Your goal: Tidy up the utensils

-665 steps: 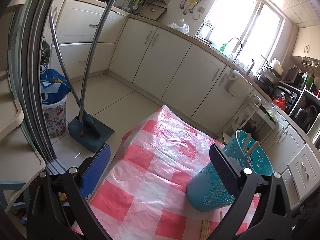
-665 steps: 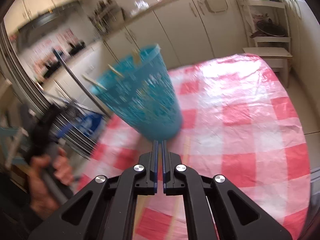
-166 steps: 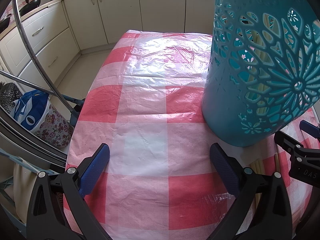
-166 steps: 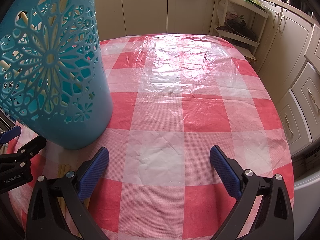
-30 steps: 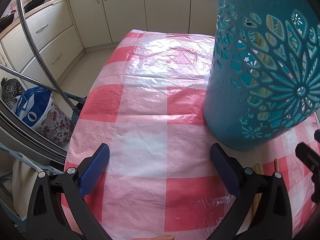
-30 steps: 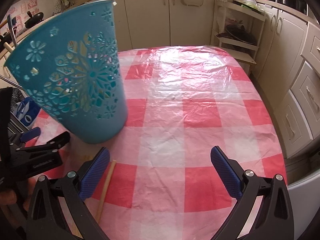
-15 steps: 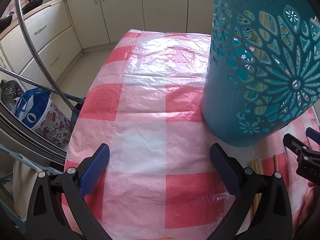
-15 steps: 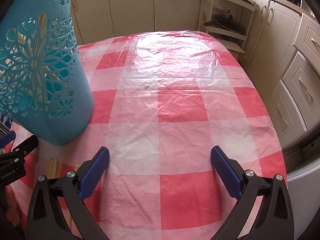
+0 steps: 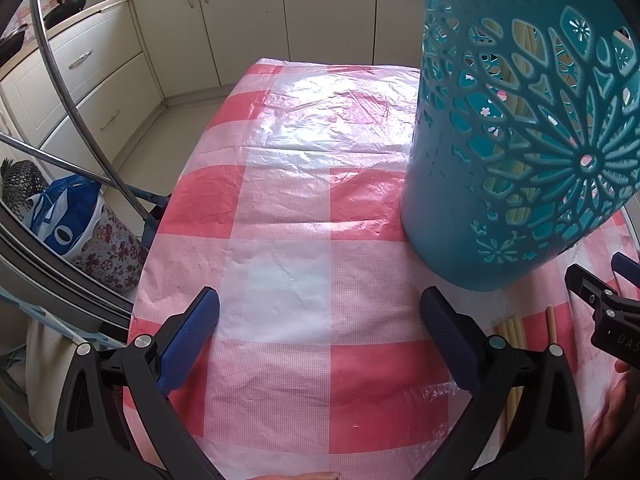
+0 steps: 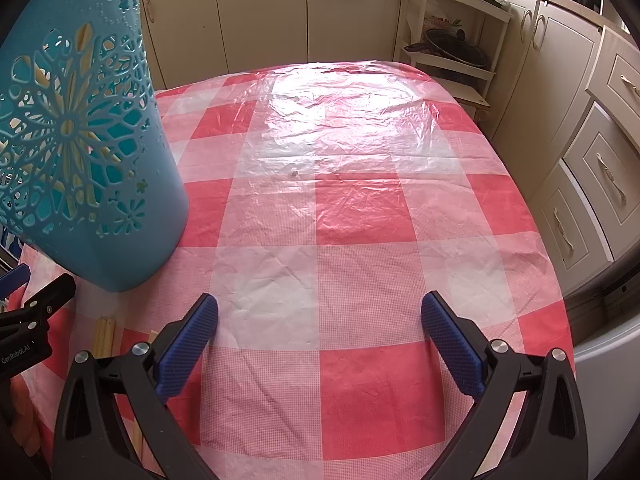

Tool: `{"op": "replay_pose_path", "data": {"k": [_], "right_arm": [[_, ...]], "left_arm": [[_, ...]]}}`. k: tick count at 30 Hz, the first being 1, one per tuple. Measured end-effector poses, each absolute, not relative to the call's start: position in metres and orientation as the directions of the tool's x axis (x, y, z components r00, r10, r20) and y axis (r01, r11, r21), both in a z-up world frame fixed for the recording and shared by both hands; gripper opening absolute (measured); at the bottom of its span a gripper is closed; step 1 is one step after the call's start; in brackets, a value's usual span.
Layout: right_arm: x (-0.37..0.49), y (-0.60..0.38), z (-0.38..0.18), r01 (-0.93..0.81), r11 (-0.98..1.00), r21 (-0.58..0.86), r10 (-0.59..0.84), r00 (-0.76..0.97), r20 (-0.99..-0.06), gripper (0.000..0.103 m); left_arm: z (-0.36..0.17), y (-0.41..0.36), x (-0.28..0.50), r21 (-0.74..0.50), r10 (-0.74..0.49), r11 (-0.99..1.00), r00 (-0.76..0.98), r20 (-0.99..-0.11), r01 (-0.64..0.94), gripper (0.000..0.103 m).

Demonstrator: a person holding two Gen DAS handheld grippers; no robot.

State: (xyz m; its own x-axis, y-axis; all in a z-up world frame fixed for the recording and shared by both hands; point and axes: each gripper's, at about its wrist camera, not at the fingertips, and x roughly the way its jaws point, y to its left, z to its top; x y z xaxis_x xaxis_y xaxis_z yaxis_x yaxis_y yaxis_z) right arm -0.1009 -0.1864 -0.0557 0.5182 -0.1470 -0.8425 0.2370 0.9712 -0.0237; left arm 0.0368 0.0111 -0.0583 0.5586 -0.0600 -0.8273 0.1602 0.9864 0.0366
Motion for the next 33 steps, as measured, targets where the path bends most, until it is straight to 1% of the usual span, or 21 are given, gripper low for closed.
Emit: {"op": "replay_pose_path", "data": {"k": [33], "right_arm": [[-0.1010, -0.1864, -0.0562, 0.234, 0.972, -0.021, -0.143, 0.521, -0.842, 0.097]], "left_arm": [[-0.0560, 0.0092, 0.0298, 0.038, -0.071, 0.983, 0.558, -0.827, 0.182, 0.096]]}}
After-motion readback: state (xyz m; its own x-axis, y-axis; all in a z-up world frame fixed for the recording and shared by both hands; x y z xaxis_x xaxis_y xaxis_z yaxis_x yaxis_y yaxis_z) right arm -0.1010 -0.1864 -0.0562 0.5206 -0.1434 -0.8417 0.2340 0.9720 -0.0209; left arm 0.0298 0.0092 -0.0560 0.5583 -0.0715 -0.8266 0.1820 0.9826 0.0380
